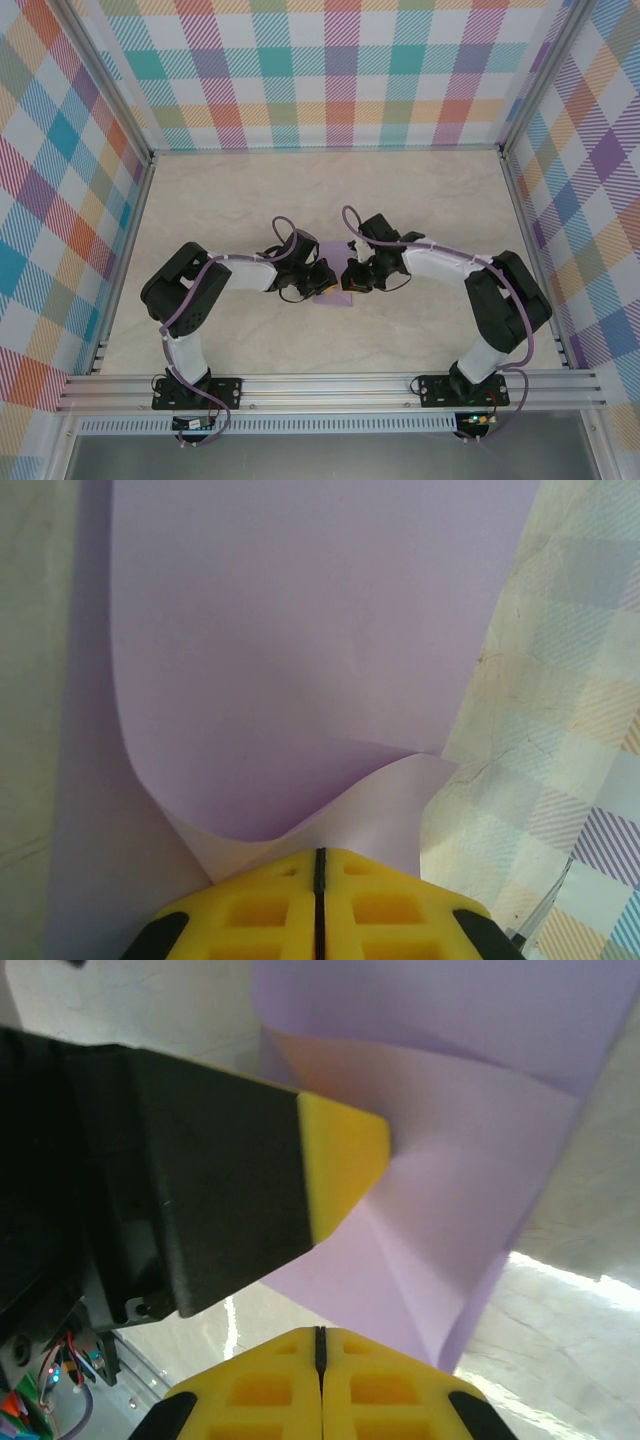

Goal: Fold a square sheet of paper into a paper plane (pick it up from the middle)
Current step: Fold the triangle a second time at the center of the table.

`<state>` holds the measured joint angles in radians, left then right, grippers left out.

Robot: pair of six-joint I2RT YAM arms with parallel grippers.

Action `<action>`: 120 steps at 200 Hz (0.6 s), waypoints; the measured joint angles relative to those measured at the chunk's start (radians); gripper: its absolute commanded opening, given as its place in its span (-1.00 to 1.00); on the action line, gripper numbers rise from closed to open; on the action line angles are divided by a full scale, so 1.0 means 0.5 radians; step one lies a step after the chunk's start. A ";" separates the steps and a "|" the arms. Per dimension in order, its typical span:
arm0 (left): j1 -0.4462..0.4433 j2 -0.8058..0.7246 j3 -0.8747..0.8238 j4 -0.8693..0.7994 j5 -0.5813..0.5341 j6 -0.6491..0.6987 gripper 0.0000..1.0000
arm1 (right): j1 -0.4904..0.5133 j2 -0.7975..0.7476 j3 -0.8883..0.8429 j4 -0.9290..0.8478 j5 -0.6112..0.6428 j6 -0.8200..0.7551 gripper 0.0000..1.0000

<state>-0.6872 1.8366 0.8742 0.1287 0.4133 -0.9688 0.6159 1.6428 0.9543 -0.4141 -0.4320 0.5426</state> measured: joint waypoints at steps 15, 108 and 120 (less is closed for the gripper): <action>-0.003 -0.003 -0.002 0.001 -0.008 -0.001 -0.85 | 0.014 0.022 0.000 0.012 -0.001 0.001 -0.92; -0.012 -0.029 -0.027 0.001 -0.037 0.000 -0.85 | 0.018 0.169 -0.044 0.029 0.003 0.001 -0.93; -0.012 -0.029 -0.027 0.001 -0.037 0.000 -0.85 | 0.018 0.173 -0.056 0.033 0.003 0.001 -0.92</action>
<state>-0.6933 1.8221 0.8608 0.1291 0.3950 -0.9688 0.6250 1.7294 0.9260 -0.3977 -0.4305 0.5430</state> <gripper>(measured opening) 0.078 0.046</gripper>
